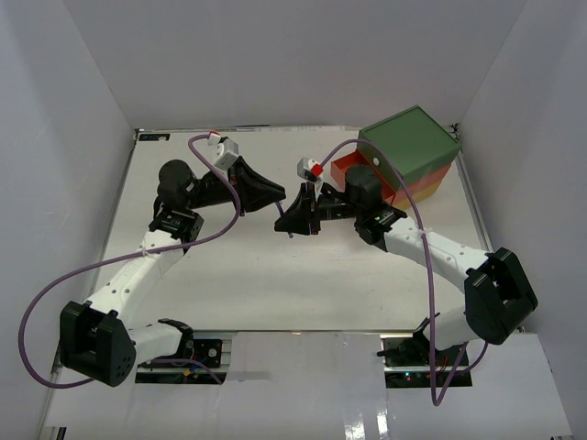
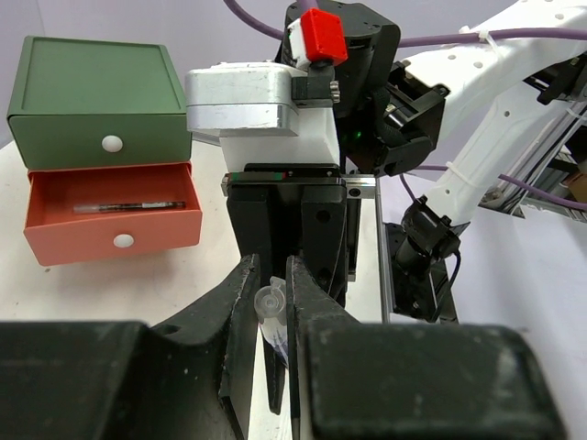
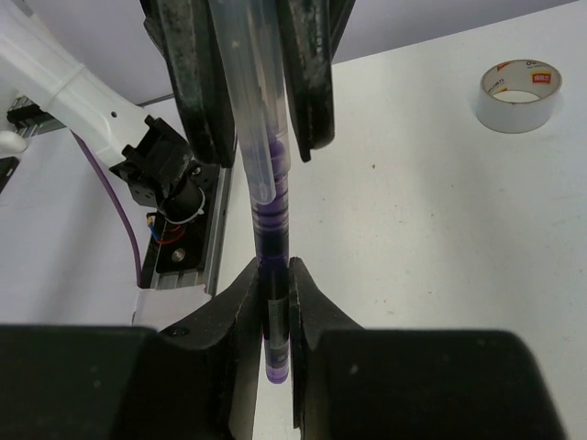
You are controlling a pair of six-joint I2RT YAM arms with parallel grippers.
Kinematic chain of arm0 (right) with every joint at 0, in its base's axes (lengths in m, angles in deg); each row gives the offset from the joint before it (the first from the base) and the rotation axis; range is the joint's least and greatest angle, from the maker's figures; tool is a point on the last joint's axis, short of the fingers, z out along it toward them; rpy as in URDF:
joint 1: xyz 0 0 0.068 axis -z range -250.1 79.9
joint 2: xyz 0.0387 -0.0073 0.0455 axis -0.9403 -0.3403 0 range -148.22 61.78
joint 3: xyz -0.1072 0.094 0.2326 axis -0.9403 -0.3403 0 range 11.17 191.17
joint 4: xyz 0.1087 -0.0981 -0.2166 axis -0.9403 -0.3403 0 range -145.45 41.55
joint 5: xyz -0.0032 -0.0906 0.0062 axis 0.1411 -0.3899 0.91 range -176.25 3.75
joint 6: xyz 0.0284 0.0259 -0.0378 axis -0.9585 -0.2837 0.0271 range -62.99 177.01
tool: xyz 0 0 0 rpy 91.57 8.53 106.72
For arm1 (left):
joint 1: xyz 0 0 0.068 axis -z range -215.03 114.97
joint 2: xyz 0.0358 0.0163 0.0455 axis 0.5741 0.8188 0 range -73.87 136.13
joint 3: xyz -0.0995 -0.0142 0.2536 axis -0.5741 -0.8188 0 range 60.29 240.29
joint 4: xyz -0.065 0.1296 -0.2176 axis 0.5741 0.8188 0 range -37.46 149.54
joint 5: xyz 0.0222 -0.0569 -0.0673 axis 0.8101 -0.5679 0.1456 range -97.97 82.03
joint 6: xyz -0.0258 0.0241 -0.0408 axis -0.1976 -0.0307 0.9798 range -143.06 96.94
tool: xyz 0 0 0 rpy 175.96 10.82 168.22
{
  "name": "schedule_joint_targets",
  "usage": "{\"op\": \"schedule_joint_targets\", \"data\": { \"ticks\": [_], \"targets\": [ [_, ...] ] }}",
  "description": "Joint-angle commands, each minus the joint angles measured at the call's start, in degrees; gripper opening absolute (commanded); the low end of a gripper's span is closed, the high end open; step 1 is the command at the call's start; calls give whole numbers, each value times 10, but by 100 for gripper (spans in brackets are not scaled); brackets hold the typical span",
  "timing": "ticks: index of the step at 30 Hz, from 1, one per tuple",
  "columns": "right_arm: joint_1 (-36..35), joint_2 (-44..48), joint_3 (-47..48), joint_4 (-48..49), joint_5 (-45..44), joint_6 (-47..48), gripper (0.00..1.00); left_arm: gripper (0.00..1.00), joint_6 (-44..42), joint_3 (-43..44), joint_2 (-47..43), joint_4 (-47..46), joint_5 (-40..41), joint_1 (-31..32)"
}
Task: Sort the stationery into containers
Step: Close the pen cap on the pen.
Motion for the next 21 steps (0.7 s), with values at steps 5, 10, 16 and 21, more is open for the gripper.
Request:
{"op": "schedule_joint_targets", "data": {
  "ticks": [5, 10, 16, 21],
  "targets": [
    [5, 28, 75, 169, 3, -33, 8, 0, 5, -41, 16, 41, -63, 8],
    [9, 31, 87, 169, -7, -26, 8, 0, 32, -47, 22, 22, -68, 13],
    [16, 36, 89, 179, -14, -18, 8, 0, 66, -64, 19, 2, -73, 14],
    [19, 40, 89, 197, -17, -16, 8, 0, 73, -65, 23, 22, -63, 26]
  ]
}}
